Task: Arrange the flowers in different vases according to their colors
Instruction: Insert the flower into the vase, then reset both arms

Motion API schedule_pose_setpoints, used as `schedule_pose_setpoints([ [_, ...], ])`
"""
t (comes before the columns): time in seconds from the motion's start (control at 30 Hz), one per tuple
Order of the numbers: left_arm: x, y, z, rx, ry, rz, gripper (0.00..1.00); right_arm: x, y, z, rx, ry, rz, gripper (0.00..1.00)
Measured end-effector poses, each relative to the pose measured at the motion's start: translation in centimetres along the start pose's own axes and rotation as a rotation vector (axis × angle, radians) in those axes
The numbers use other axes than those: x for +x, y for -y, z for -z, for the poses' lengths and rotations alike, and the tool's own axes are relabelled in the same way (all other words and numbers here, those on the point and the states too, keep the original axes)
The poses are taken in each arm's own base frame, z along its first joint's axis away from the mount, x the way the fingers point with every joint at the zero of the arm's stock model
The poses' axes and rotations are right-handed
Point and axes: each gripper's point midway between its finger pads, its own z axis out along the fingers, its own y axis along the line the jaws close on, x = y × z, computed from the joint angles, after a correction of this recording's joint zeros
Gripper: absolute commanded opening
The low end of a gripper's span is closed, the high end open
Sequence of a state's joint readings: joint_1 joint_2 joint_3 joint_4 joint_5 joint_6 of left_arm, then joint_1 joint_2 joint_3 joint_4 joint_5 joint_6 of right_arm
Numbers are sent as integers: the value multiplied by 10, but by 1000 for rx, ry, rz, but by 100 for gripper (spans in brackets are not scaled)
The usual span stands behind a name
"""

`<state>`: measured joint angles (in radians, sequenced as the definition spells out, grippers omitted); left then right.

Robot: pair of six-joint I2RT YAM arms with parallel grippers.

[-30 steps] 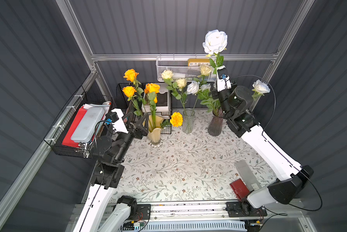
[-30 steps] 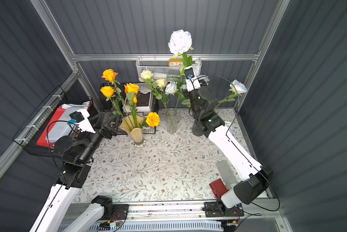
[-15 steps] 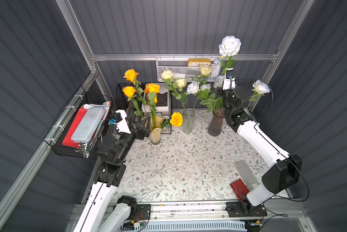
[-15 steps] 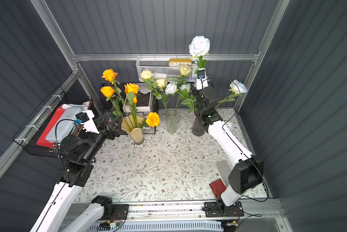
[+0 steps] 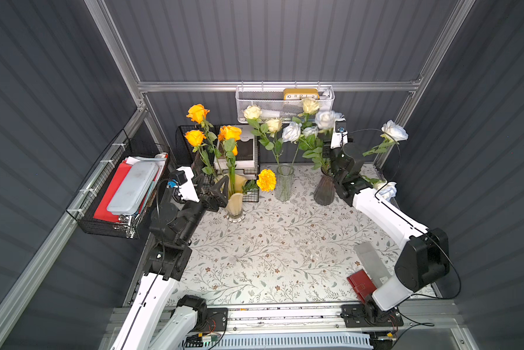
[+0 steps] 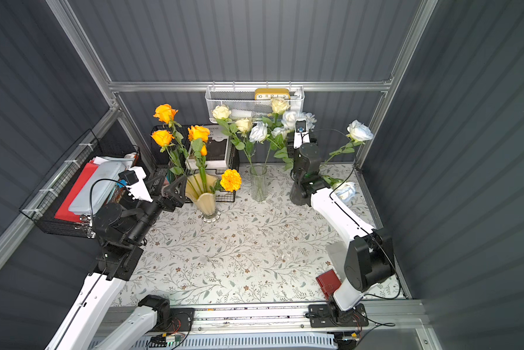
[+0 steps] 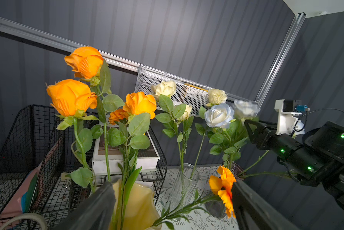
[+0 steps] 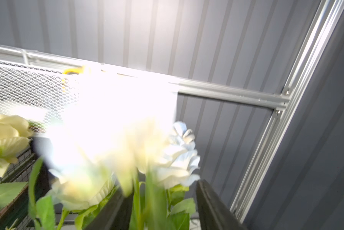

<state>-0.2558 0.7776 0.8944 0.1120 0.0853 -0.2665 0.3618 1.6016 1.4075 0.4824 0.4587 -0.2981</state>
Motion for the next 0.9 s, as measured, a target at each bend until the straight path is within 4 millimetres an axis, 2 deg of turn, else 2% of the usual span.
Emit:
schedule_pose_setpoints([
  [0.13, 0, 0, 1, 1, 2, 15, 99, -43, 12, 25, -36, 59, -56, 79],
  [0.27, 0, 2, 5, 2, 3, 27, 99, -83, 17, 66, -118, 106, -119, 82],
  [0.37, -1, 3, 10, 2, 2, 37, 99, -93, 8, 105, -223, 91, -166, 85],
  [0.47, -2, 0, 21, -31, 11, 51, 99, -84, -22, 152, -374, 28, -195, 88],
  [0.5, -2, -2, 28, -49, 13, 61, 99, -76, -36, 168, -436, -5, -205, 98],
  [0.6, -1, -8, 49, -98, 30, 97, 99, -39, -77, 209, -586, -147, -207, 99],
  [0.67, 0, -12, 54, -131, 34, 132, 99, 3, -99, 231, -634, -265, -186, 99],
  [0.73, 12, -22, 46, -174, 3, 176, 99, 55, -111, 251, -648, -396, -155, 99],
  [0.8, 51, -37, 29, -230, -79, 233, 99, 108, -107, 266, -614, -515, -128, 99],
  [0.87, 107, -49, 21, -288, -185, 271, 99, 144, -95, 277, -563, -592, -109, 99],
  [0.9, 137, -54, 23, -316, -239, 279, 99, 156, -88, 281, -537, -619, -104, 99],
])
